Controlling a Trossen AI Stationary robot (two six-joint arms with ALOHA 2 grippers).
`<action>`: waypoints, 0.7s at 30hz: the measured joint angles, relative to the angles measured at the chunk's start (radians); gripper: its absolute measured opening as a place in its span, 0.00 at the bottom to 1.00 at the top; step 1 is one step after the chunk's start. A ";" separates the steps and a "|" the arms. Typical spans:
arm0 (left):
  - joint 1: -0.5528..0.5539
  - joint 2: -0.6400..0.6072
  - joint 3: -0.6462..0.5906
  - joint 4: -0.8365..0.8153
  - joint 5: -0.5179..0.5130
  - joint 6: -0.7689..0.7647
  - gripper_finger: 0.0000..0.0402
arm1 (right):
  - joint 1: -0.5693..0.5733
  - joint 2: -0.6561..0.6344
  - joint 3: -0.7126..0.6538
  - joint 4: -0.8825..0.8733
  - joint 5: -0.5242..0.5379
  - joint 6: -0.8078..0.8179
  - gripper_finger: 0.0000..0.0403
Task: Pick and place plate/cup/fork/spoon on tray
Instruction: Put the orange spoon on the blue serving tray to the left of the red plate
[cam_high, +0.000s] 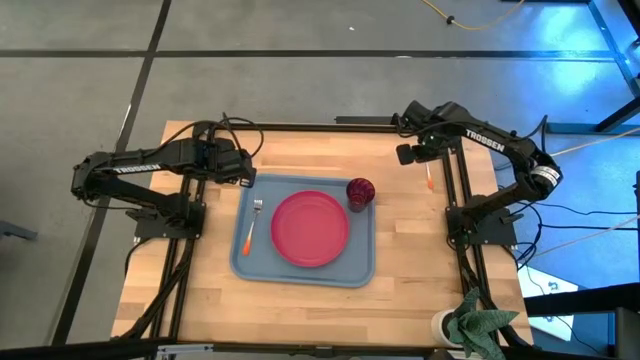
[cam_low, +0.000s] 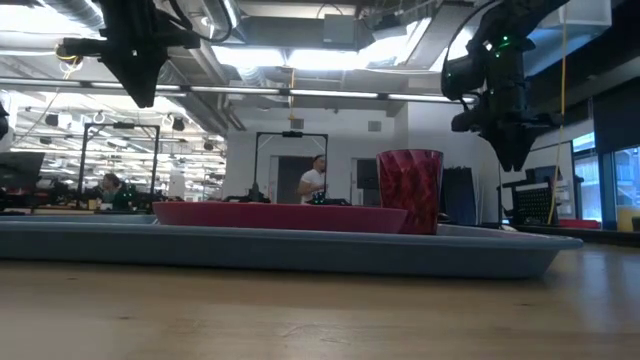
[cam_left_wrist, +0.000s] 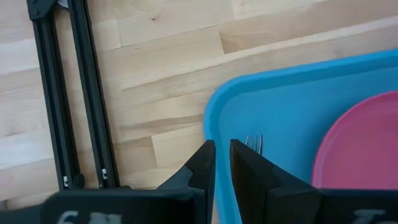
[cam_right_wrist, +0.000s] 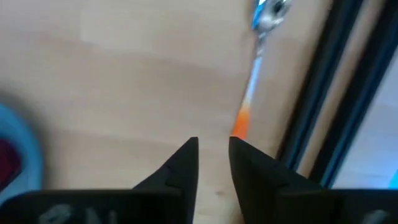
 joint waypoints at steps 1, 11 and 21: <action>0.000 0.000 0.000 0.000 0.000 0.000 0.10 | 0.000 0.003 0.000 0.002 0.025 0.009 0.24; 0.000 0.000 0.000 0.008 0.000 0.002 0.10 | -0.004 0.013 -0.152 0.133 0.112 0.081 0.26; 0.000 0.000 0.000 0.010 0.000 0.002 0.10 | -0.006 0.013 -0.306 0.332 0.167 0.131 0.26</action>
